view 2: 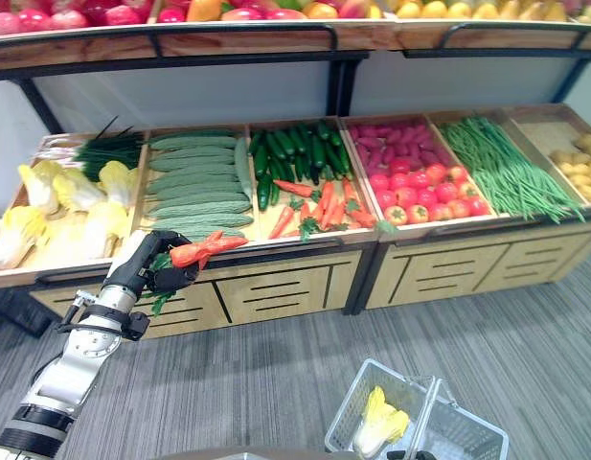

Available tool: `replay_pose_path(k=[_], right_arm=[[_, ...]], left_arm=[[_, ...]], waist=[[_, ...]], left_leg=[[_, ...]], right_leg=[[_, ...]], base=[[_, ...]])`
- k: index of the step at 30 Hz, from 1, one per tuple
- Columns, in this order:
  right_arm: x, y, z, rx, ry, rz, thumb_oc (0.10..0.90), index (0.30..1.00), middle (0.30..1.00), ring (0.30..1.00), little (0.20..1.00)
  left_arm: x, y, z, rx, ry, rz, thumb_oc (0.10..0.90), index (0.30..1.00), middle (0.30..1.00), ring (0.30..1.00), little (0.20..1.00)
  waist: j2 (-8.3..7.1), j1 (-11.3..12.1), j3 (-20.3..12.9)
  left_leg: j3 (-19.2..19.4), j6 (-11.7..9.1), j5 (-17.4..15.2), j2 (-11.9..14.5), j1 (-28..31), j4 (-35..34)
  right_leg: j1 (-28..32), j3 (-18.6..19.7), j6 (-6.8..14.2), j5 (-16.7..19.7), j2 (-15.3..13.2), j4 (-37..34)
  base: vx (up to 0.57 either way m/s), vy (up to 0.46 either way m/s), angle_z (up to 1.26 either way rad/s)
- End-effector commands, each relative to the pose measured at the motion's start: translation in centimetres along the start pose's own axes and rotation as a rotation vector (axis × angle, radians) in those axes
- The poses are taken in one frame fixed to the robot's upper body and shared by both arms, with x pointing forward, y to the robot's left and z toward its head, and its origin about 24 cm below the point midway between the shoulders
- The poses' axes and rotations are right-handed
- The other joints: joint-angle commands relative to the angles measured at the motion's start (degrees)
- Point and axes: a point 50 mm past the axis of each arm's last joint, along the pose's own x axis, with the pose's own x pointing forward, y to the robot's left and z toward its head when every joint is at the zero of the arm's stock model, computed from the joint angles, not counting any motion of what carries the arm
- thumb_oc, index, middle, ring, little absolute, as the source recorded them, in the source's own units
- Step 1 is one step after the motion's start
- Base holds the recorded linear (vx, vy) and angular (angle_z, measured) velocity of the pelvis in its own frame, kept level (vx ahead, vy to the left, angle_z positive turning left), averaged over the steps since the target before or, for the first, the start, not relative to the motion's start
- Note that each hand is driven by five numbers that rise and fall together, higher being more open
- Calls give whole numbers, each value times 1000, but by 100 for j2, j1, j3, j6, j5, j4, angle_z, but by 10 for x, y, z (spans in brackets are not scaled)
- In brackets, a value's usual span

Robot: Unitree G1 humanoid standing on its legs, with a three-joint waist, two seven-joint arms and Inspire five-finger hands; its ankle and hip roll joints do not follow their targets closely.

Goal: Get the vegetables into the basket

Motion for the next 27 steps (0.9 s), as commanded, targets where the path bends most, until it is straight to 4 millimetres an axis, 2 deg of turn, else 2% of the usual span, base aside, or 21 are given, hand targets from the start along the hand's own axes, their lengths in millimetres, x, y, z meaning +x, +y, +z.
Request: replay_pose_path(k=[1,3,5,6,7,9,10,11,12,15,18,23,27], right_arm=[[-2,-14,-20,-23,77,-47,400,300,300,300,300],[-2,-15,-18,-8,69,-55,400,300,300,300,300],[-1,-16,-15,-5,58,-60,400,300,300,300,300],[-1,-16,-12,-8,47,-63,400,300,300,300,300],[-1,-16,-10,-19,40,-64,400,300,300,300,300],[0,-15,-7,-42,35,-57,400,300,300,300,300],[0,-13,-7,-73,37,-51,400,300,300,300,300],[0,-13,-7,-73,37,-51,400,300,300,300,300],[0,-11,-6,-111,40,-42,400,300,300,300,300],[0,-10,-7,-142,47,-39,400,300,300,300,300],[0,-12,-7,-134,48,-45,400,300,300,300,300],[0,-14,-5,-120,34,-49,400,300,300,300,300],[0,-16,0,-120,17,-55,400,300,300,300,300]], left_arm=[[19,39,63,-10,-296,156,400,300,300,300,300],[20,37,63,-14,-297,149,400,300,300,300,300],[21,36,64,-19,-301,142,400,300,300,300,300],[21,37,63,-25,-296,150,400,300,300,300,300],[21,38,63,-28,-293,158,400,300,300,300,300],[19,40,59,-26,-279,165,400,300,300,300,300],[15,43,57,-33,-270,177,400,300,300,300,300],[15,43,56,-33,-270,177,400,300,300,300,300],[11,45,50,-41,-246,192,400,300,300,300,300],[7,46,44,-49,-223,200,400,300,300,300,300],[5,44,42,-64,-219,197,400,300,300,300,300],[4,35,37,-114,-198,178,400,300,300,300,300],[2,33,31,-152,-174,182,400,300,300,300,300]], waist=[[134,-140,-6],[166,-210,62],[210,-222,136],[239,-167,170],[283,-101,195],[287,-90,200],[269,16,173],[269,12,174],[212,110,117],[167,166,61],[167,154,29],[184,43,49],[184,-1,80]], left_leg=[[65,227,-716,-219,57,48],[213,228,-746,-200,102,48],[311,202,-800,-163,187,48],[452,185,-799,-115,207,48],[607,158,-788,-63,214,48],[782,143,-811,-11,253,48],[1018,102,-816,30,262,50],[1016,101,-815,32,263,50],[1245,80,-842,42,272,49],[1419,58,-845,63,284,50],[1446,30,-841,82,289,65],[1501,-147,-868,276,358,222],[1548,-358,-806,544,349,400]], right_leg=[[-430,11,261,334,-255,385],[-517,-72,283,386,-286,493],[-565,-340,343,292,-355,617],[-586,-736,344,154,-444,688],[-565,-1301,316,-18,-596,773],[-513,-1692,298,-143,-714,906],[-358,-2211,313,-214,-814,891],[-352,-2214,312,-211,-811,884],[-157,-2555,381,-143,-858,708],[-51,-2626,444,-5,-828,498],[-63,-2490,431,7,-754,446],[64,-2386,255,-327,-526,361],[70,-2272,99,-607,-311,362]], base=[[-57,135,-47],[-25,123,-58],[3,96,-52],[-48,54,-31],[-47,39,-46],[-10,-15,-77],[15,-52,-81],[40,-114,-108],[50,-112,-84],[50,-108,-84],[80,-159,-29],[116,-244,-7],[130,-276,-8]])
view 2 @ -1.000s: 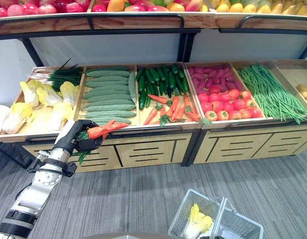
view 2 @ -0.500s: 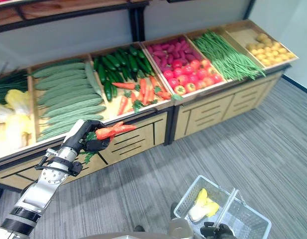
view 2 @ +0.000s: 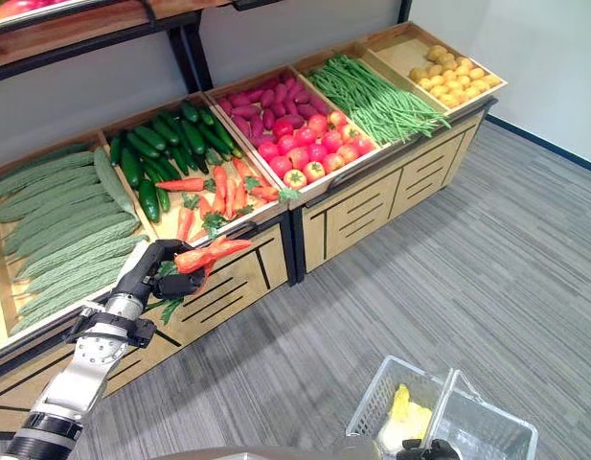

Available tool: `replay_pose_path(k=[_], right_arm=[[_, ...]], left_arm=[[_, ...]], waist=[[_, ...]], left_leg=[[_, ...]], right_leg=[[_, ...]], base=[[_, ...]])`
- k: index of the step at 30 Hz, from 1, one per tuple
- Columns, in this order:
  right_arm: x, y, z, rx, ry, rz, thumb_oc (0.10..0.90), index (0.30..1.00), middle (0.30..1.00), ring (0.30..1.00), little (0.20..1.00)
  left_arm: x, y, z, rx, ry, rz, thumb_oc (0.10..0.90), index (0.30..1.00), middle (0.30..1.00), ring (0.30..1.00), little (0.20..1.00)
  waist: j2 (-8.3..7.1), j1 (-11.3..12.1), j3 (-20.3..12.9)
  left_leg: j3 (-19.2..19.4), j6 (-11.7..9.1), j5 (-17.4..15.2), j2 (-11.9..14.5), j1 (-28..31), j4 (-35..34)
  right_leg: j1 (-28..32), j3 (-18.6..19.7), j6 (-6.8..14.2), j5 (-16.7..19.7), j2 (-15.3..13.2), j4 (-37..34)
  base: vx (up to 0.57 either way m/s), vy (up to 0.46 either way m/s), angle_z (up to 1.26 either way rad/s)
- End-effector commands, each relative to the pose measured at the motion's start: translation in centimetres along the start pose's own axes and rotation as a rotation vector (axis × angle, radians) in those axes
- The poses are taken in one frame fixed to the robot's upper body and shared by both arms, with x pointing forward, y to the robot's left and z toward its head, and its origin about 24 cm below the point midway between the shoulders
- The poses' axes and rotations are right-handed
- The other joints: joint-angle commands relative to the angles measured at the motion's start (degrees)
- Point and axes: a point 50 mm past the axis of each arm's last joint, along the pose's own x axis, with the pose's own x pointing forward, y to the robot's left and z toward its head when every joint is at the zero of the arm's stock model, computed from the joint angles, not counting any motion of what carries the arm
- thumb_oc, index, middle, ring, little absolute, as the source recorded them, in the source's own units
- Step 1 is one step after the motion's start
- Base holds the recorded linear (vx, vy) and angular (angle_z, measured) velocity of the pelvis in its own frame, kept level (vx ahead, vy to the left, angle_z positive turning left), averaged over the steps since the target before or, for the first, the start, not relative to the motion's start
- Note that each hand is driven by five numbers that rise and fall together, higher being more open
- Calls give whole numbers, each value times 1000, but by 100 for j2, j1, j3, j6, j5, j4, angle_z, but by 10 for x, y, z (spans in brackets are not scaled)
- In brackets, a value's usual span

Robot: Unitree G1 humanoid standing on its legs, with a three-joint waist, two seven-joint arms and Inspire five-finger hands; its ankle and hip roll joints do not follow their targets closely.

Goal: Get the vegetables into the basket

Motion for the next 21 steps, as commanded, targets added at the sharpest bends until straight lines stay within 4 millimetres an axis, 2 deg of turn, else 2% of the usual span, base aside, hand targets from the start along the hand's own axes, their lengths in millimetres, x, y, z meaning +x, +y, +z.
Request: replay_pose_path(k=[1,2,3,4,5,6,7,8,10,12,14,16,17,21], right_arm=[[-1,2,-10,-60,20,4,400,300,300,300,300],[-1,0,-8,-71,15,1,400,300,300,300,300],[0,-3,-3,-95,0,-9,400,300,300,300,300],[0,-3,-1,-101,-5,-10,400,300,300,300,300],[0,-3,0,-101,-6,-9,400,300,300,300,300],[0,-4,0,-106,-6,-10,400,300,300,300,300],[0,-7,1,-108,-7,-16,400,300,300,300,300],[0,-9,1,-104,-5,-19,400,300,300,300,300],[1,-10,1,-66,-7,-25,400,300,300,300,300],[1,-11,6,-38,-26,-33,400,300,300,300,300],[1,-10,16,-66,-60,-18,400,300,300,300,300],[1,-8,22,-95,-90,-14,400,300,300,300,300],[1,-8,22,-95,-90,-14,400,300,300,300,300],[0,-4,35,-89,-136,-8,400,300,300,300,300]], left_arm=[[9,35,48,-25,-244,141,400,300,300,300,300],[9,35,44,-36,-228,146,400,300,300,300,300],[7,36,40,-53,-209,156,400,300,300,300,300],[5,37,37,-55,-199,161,400,300,300,300,300],[5,37,37,-55,-199,161,400,300,300,300,300],[4,37,35,-59,-193,166,400,300,300,300,300],[3,36,32,-76,-184,176,400,300,300,300,300],[1,37,29,-82,-172,192,400,300,300,300,300],[-1,40,27,-88,-165,222,400,300,300,300,300],[-3,42,28,-79,-175,238,400,300,300,300,300],[-3,46,31,-55,-193,235,400,300,300,300,300],[0,46,44,-6,-241,201,400,300,300,300,300],[0,46,44,-6,-241,201,400,300,300,300,300],[7,49,55,41,-280,188,400,300,300,300,300]], waist=[[-237,-7,-278],[-270,8,-246],[-321,82,-130],[-352,164,-51],[-349,163,-52],[-373,241,22],[-402,328,104],[-417,379,113],[-489,418,95],[-477,459,133],[-451,481,165],[-389,409,221],[-389,409,221],[-380,356,304]], left_leg=[[-133,-218,-606,-17,-107,271],[-136,-267,-613,79,-165,479],[-319,-441,-482,356,-426,1295],[-587,-554,-302,485,-631,1847],[-593,-566,-316,512,-660,1899],[-941,-619,-171,568,-865,2359],[-1416,-632,-56,490,-1055,2678],[-1801,-563,-153,315,-1103,2540],[-2185,-357,-348,-1,-1177,1942],[-2636,-313,-487,-163,-1254,1497],[-2700,-189,-740,-238,-1271,1654],[-2440,-4,-1054,-320,-1260,1739],[-2440,-4,-1054,-320,-1260,1739],[-2046,251,-1341,-461,-1250,1915]], right_leg=[[-231,616,394,-424,-110,258],[-221,642,347,-499,-63,273],[-166,753,188,-670,85,309],[-126,853,80,-745,196,303],[-130,849,63,-748,212,297],[-98,938,-24,-771,287,278],[-93,1051,-60,-778,342,248],[-114,1186,-24,-763,356,177],[-216,1395,45,-565,281,25],[-350,1620,116,-483,230,102],[-495,1913,161,-464,228,204],[-564,2056,286,-305,77,250],[-564,2056,286,-305,77,250],[-840,2472,436,15,-54,382]], base=[[154,-308,-6],[211,-412,-9],[222,-424,-10],[157,-323,-17],[91,-181,-43],[65,-94,-70],[102,-46,-77],[80,55,-62],[13,168,-81],[-11,225,-73],[3,283,-49],[-19,427,-96],[-34,429,-76],[-53,344,-32]])
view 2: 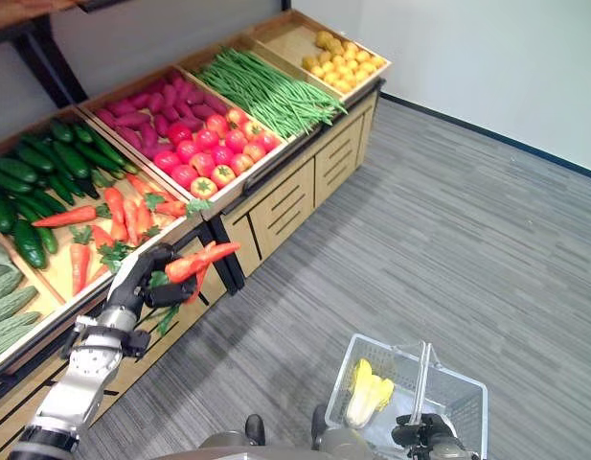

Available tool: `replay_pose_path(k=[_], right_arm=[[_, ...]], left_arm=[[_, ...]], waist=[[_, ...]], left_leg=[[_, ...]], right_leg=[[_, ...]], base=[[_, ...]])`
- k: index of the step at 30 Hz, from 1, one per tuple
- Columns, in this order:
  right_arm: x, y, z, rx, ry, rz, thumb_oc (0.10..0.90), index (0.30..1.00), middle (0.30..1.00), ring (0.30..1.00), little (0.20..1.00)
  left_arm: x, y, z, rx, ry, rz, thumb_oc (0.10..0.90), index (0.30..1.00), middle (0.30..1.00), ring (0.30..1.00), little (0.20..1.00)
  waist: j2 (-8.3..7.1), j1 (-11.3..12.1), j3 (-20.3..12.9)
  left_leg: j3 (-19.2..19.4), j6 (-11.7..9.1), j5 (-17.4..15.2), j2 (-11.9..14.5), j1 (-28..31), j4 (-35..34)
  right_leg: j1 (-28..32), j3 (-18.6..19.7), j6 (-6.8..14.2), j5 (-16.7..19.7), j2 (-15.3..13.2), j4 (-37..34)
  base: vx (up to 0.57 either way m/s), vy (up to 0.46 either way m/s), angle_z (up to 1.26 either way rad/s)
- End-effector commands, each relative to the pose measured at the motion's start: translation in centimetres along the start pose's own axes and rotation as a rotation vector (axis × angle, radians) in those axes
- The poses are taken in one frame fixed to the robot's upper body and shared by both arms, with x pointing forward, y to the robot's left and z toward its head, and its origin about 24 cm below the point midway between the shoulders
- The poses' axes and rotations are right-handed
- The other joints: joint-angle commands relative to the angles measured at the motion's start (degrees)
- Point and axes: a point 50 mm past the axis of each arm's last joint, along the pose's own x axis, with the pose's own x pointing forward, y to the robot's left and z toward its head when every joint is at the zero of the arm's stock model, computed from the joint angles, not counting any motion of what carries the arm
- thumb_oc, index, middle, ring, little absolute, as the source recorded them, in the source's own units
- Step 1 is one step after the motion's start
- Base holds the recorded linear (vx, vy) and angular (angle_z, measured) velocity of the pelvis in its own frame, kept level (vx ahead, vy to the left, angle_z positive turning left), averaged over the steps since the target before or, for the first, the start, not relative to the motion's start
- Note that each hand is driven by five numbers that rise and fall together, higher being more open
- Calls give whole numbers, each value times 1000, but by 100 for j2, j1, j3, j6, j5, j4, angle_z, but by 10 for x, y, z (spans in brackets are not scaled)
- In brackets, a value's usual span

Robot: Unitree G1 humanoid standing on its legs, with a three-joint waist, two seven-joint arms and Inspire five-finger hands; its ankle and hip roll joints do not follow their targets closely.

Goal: Get the vegetables into the basket

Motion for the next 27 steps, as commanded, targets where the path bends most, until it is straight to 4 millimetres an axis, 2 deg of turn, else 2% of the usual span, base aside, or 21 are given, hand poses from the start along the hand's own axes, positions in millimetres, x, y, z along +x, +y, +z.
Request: replay_pose_path(k=[1,3,4,5,6,7,8,9,14,15,17,20,22,27], right_arm=[[0,-2,8,-50,-39,-4,400,300,300,300,300],[0,-2,10,-44,-47,-3,400,300,300,300,300],[0,0,11,-25,-50,0,400,300,300,300,300],[0,1,11,-25,-50,0,400,300,300,300,300],[0,4,13,-30,-59,9,400,300,300,300,300],[0,5,13,-38,-62,15,400,300,300,300,300],[0,5,13,-38,-62,15,400,300,300,300,300],[0,5,12,-40,-58,13,400,300,300,300,300],[-1,2,9,-29,-59,-2,400,300,300,300,300],[-1,1,12,-39,-73,-4,400,300,300,300,300],[-1,3,15,-44,-86,2,400,300,300,300,300],[-1,7,24,-63,-116,16,400,300,300,300,300],[-1,8,32,-86,-141,20,400,300,300,300,300],[-1,12,40,-102,-172,28,400,300,300,300,300]], left_arm=[[8,40,63,100,-316,136,400,300,300,300,300],[9,40,64,104,-318,136,400,300,300,300,300],[8,41,63,106,-311,140,400,300,300,300,300],[8,42,63,107,-311,141,400,300,300,300,300],[8,44,61,117,-306,149,400,300,300,300,300],[7,44,60,115,-301,150,400,300,300,300,300],[7,44,60,115,-301,150,400,300,300,300,300],[7,44,60,113,-300,150,400,300,300,300,300],[10,40,64,92,-314,133,400,300,300,300,300],[8,41,65,81,-315,136,400,300,300,300,300],[6,43,62,83,-306,141,400,300,300,300,300],[1,47,53,83,-268,152,400,300,300,300,300],[-2,48,49,71,-254,155,400,300,300,300,300],[-1,32,35,12,-200,94,400,300,300,300,300]], waist=[[-72,144,20],[-83,140,59],[-104,126,147],[-114,146,144],[-129,164,201],[-109,155,231],[-109,157,236],[-40,134,252],[94,12,248],[132,29,193],[154,77,142],[91,256,7],[69,303,-32],[63,251,-39]], left_leg=[[292,213,-1223,-145,14,1033],[407,257,-1297,-149,-23,1155],[718,310,-1422,-84,-9,1275],[742,314,-1420,-84,-25,1289],[1041,323,-1445,10,24,1280],[1155,319,-1416,75,69,1236],[1157,318,-1416,76,78,1232],[1109,302,-1405,111,132,1143],[1144,295,-1141,50,243,640],[1267,278,-1053,42,283,412],[1417,250,-970,44,334,197],[1739,147,-894,80,318,104],[1942,79,-818,152,251,104],[1884,-130,-463,272,227,-123]], right_leg=[[-122,324,648,472,-539,-323],[-174,404,689,596,-556,-340],[-279,451,809,846,-577,-403],[-293,476,808,868,-577,-417],[-384,325,854,954,-621,-434],[-410,172,852,892,-651,-380],[-408,174,851,886,-649,-373],[-394,88,882,767,-656,-251],[-307,-80,762,388,-703,333],[-194,-280,709,201,-758,523],[-50,-514,689,100,-844,648],[390,-961,773,163,-912,156],[423,-1034,818,287,-907,-211],[345,-941,633,-126,-686,-247]], base=[[-78,315,-67],[-76,235,-62],[-78,177,-62],[-128,251,-77],[-83,101,-83],[-75,100,-89],[-6,67,-88],[0,65,-69],[-30,46,-27],[-9,-20,-50],[-13,-92,-62],[-6,-210,-74],[-46,-248,-28],[-27,-301,-35]])
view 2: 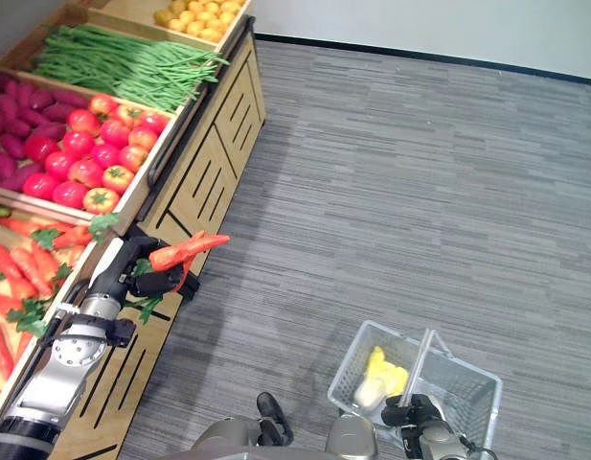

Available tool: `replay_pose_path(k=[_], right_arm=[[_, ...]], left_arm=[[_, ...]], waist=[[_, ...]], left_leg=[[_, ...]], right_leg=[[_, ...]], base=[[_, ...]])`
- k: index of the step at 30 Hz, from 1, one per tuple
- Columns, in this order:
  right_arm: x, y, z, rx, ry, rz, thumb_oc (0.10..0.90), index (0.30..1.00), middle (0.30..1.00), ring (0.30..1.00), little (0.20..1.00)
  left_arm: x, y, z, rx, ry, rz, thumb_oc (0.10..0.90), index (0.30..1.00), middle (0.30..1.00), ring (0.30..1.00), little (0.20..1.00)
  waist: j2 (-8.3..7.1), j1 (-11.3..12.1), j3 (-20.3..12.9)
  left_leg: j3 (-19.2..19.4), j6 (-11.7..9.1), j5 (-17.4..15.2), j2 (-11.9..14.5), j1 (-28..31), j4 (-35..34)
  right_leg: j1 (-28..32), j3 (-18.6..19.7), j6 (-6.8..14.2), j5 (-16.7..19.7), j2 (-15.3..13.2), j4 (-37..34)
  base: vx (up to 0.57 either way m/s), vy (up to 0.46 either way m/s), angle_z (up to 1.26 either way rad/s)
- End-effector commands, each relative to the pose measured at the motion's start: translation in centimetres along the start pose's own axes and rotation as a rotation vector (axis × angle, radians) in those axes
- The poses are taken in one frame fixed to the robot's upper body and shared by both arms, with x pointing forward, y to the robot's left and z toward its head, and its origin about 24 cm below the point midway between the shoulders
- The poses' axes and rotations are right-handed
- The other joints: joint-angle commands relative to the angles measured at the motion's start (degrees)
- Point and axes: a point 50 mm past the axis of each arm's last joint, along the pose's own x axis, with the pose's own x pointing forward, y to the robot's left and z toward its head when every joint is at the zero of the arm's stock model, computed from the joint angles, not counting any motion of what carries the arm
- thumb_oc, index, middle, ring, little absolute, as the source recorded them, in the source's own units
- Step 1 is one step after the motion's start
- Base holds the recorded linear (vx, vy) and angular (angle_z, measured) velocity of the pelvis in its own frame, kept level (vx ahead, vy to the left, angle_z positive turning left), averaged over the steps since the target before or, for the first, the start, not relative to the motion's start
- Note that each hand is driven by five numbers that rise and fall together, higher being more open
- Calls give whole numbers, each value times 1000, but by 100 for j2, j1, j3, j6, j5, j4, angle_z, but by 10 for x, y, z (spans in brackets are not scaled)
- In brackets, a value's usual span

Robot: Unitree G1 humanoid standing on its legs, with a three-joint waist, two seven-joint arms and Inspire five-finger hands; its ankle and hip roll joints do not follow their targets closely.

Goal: Get the vegetables into the basket

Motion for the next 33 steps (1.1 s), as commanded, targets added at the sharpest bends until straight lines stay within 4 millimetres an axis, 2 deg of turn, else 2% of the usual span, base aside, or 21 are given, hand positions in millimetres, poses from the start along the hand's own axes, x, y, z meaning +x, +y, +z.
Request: replay_pose_path(k=[1,2,4,7,8,10,11,12,13,16,17,18,23,25,26,28,30,31,33], right_arm=[[0,-3,11,-58,-64,-18,400,300,300,300,300],[0,-4,11,-57,-64,-19,400,300,300,300,300],[1,-4,15,-57,-74,-26,400,300,300,300,300],[1,-4,20,-59,-84,-26,400,300,300,300,300],[1,-7,26,-82,-109,-36,400,300,300,300,300],[0,-10,34,-85,-143,-55,400,300,300,300,300],[-1,-12,39,-83,-166,-65,400,300,300,300,300],[-1,-12,38,-83,-165,-65,400,300,300,300,300],[-3,-12,46,-101,-205,-63,400,300,300,300,300],[-5,-10,57,-107,-248,-58,400,300,300,300,300],[-7,-10,69,-92,-288,-66,400,300,300,300,300],[-7,-10,68,-92,-288,-66,400,300,300,300,300],[-13,-4,108,-134,-419,-58,400,300,300,300,300],[-23,0,140,-158,-536,-57,400,300,300,300,300],[-29,4,156,-114,-596,-36,400,300,300,300,300],[-32,9,161,-86,-618,-7,400,300,300,300,300],[-41,12,176,-118,-687,6,400,300,300,300,300],[-52,16,189,-119,-758,33,400,300,300,300,300],[-56,17,194,-119,-782,37,400,300,300,300,300]], left_arm=[[12,18,45,-44,-233,71,400,300,300,300,300],[13,17,45,-45,-233,71,400,300,300,300,300],[17,6,35,-67,-180,30,400,300,300,300,300],[18,-5,25,-86,-130,-7,400,300,300,300,300],[17,-11,20,-117,-110,-16,400,300,300,300,300],[18,-16,16,-139,-83,-25,400,300,300,300,300],[17,-19,12,-142,-65,-33,400,300,300,300,300],[17,-19,12,-142,-65,-33,400,300,300,300,300],[16,-20,7,-129,-45,-38,400,300,300,300,300],[16,-23,9,-95,-53,-76,400,300,300,300,300],[16,-24,11,-20,-64,-106,400,300,300,300,300],[16,-24,11,-20,-64,-107,400,300,300,300,300],[21,-24,18,109,-98,-129,400,300,300,300,300],[28,-22,36,285,-189,-146,400,300,300,300,300],[33,-24,50,381,-257,-161,400,300,300,300,300],[35,-27,58,430,-294,-172,400,300,300,300,300],[37,-33,68,477,-345,-200,400,300,300,300,300],[39,-40,79,522,-395,-222,400,300,300,300,300],[40,-45,80,523,-405,-238,400,300,300,300,300]], waist=[[-51,21,-369],[-49,15,-368],[-74,-49,-300],[-153,-18,-116],[-176,69,-30],[-200,58,-35],[-220,53,-68],[-225,46,-83],[-203,54,-105],[-156,3,-138],[-142,-7,-148],[-144,10,-150],[-177,122,-187],[-188,168,-222],[-176,185,-231],[-175,186,-240],[-173,194,-263],[-166,176,-290],[-155,184,-293]], left_leg=[[-604,-153,-371,-87,-21,41],[-614,-159,-362,-87,-21,36],[-746,-287,-324,105,-82,225],[-1120,-463,-280,377,-338,1187],[-1597,-561,-59,327,-485,1465],[-2094,-512,-142,93,-566,1126],[-2291,-416,-153,-51,-630,791],[-2295,-408,-132,-64,-639,768],[-2521,-331,-179,-163,-596,523],[-2360,-197,-169,-239,-457,266],[-2234,-101,-222,-323,-370,183],[-2219,-99,-220,-323,-366,174],[-2027,51,-289,-434,-282,27],[-1986,110,-361,-465,-266,71],[-1983,126,-424,-461,-238,135],[-1969,130,-436,-452,-221,153],[-1947,132,-436,-441,-226,175],[-1929,122,-433,-428,-203,158],[-1920,115,-421,-426,-187,133]], right_leg=[[-174,-164,149,-362,-252,584],[-175,-173,142,-374,-251,594],[-219,-189,-49,-694,-85,749],[-57,-197,-258,-836,109,761],[-3,-136,-305,-846,170,749],[-15,-81,-268,-809,160,674],[-69,-89,-271,-726,118,620],[-80,-97,-270,-717,109,611],[-155,-23,-231,-719,94,737],[-246,118,-155,-677,51,855],[-288,277,-84,-615,8,850],[-293,293,-82,-608,9,845],[-412,563,73,-343,-43,747],[-432,641,119,-285,-52,720],[-406,657,127,-314,-48,716],[-403,676,124,-326,-39,706],[-409,686,113,-324,-35,673],[-401,694,109,-328,-29,626],[-389,691,105,-318,-24,590]], base=[[-7,-224,-3],[-9,-255,7],[-1,-434,26],[26,-380,28],[19,-154,9],[-8,-28,-19],[-30,33,-33],[-1,101,-19],[29,75,-7],[74,272,-31],[51,292,-53],[49,321,-42],[-2,176,-27],[-12,119,-31],[-8,50,-19],[-3,8,-10],[-15,-19,-1],[-29,-47,-6],[-18,-34,-7]])
